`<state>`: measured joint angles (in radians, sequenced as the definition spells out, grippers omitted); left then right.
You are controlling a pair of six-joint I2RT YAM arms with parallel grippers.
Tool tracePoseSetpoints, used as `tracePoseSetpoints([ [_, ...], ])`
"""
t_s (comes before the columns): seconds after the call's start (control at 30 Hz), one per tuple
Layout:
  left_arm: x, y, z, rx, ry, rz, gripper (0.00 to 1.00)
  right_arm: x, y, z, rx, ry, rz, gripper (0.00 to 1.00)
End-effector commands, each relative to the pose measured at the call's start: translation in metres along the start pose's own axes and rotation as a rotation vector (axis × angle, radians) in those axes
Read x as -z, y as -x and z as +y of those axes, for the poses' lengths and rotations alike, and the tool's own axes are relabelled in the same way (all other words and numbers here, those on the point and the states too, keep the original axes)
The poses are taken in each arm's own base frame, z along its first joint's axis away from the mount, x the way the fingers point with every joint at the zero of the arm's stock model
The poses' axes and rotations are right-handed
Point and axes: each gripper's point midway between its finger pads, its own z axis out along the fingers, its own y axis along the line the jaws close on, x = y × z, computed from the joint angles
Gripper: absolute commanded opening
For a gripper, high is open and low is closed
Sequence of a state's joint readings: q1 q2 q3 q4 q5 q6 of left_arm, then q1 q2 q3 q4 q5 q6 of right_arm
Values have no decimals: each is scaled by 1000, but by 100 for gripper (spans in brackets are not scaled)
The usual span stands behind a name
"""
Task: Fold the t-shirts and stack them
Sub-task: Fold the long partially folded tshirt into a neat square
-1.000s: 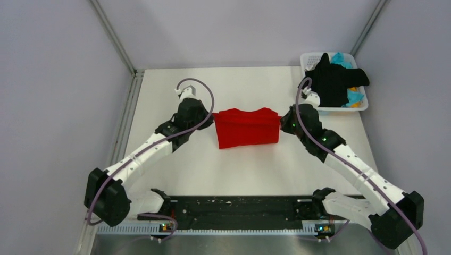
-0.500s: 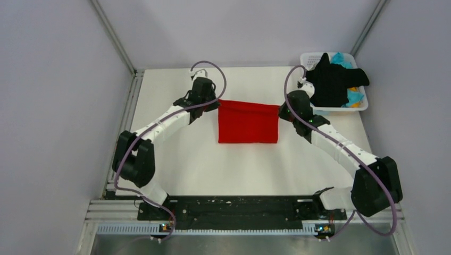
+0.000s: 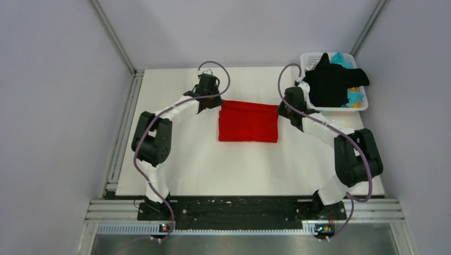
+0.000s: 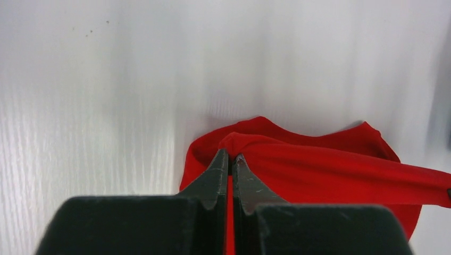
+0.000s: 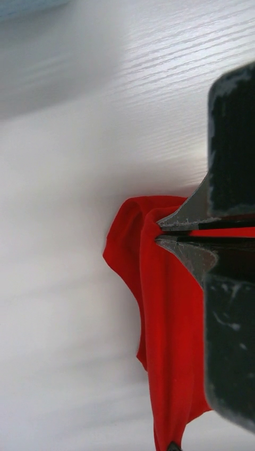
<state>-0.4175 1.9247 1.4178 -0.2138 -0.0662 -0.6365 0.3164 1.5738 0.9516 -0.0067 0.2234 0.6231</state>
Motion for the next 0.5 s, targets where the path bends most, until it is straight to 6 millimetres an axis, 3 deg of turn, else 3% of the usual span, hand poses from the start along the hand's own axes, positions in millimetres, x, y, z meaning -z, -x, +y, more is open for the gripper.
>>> tracePoseSetpoints([
  [0.0,-16,39,11,-9,31,-76,10,-22,39,-9,-21,-55,-99,0],
  [0.03,-18,40,9,-17,17,-66,25,-26,40,-10,-21,-62,-97,10],
  [0.1,-22,44,-2,-39,-35,-61,60,-31,47,-9,-25,-77,-103,50],
  [0.17,-23,49,-10,-47,-64,-61,93,-29,53,-5,-37,-83,-100,71],
  [0.27,-12,50,-20,-51,-97,-31,98,-14,60,12,-40,1,-97,83],
  [0.33,1,47,-23,-47,-113,-11,99,-2,56,24,-40,95,-92,98],
  [0.47,16,16,-20,-36,-168,64,99,21,32,49,-8,306,-9,99],
])
